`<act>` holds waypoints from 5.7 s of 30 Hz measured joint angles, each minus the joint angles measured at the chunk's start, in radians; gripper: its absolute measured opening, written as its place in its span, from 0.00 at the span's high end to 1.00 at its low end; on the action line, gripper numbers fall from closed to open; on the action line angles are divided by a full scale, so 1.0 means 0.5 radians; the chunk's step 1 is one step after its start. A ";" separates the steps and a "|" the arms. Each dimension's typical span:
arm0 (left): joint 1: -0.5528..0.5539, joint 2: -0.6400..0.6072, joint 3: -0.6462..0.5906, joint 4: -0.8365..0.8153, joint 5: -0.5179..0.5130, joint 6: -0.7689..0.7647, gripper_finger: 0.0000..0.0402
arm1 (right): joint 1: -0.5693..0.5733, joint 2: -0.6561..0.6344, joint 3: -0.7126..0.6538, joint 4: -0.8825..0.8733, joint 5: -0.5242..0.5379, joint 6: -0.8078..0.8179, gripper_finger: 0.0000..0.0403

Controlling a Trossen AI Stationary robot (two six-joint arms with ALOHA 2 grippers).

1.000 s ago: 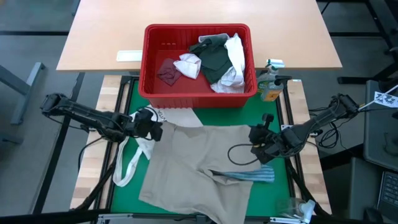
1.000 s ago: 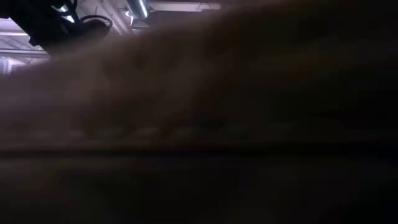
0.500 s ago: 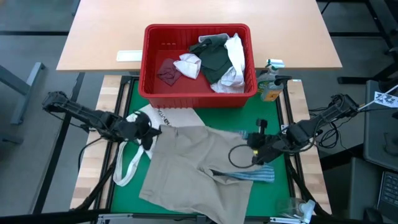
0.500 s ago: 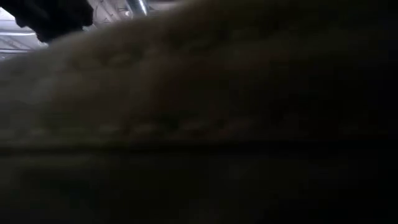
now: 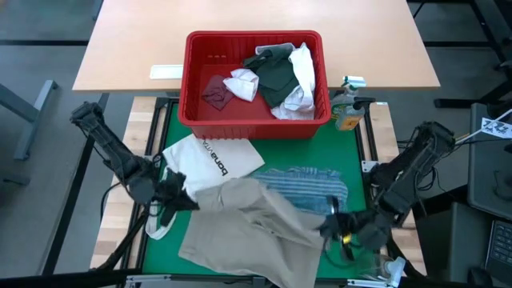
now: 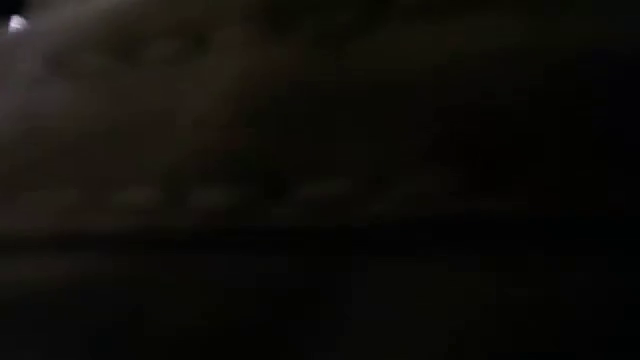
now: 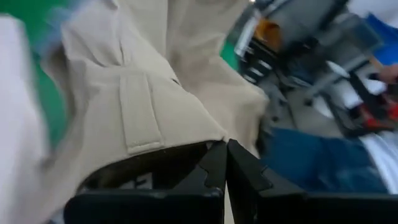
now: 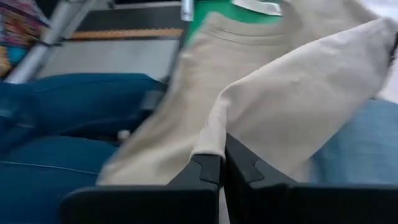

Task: Fold Laundry from Bin
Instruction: Fold the brown shorts

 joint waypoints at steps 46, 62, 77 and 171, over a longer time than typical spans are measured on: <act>-0.612 0.883 -0.001 0.274 0.828 -1.116 1.00 | 0.162 0.746 -0.002 0.877 -0.993 0.970 0.96; -0.610 0.882 -0.003 0.453 0.348 -1.246 1.00 | 0.161 0.786 -0.002 0.765 -0.992 1.052 0.88; -0.426 0.882 -0.003 0.602 -0.105 -0.722 1.00 | -0.070 0.722 -0.001 0.585 -1.522 0.953 0.57; -0.079 1.613 0.007 1.842 0.019 -0.097 1.00 | -0.606 0.445 0.000 -0.142 -1.191 -0.083 0.58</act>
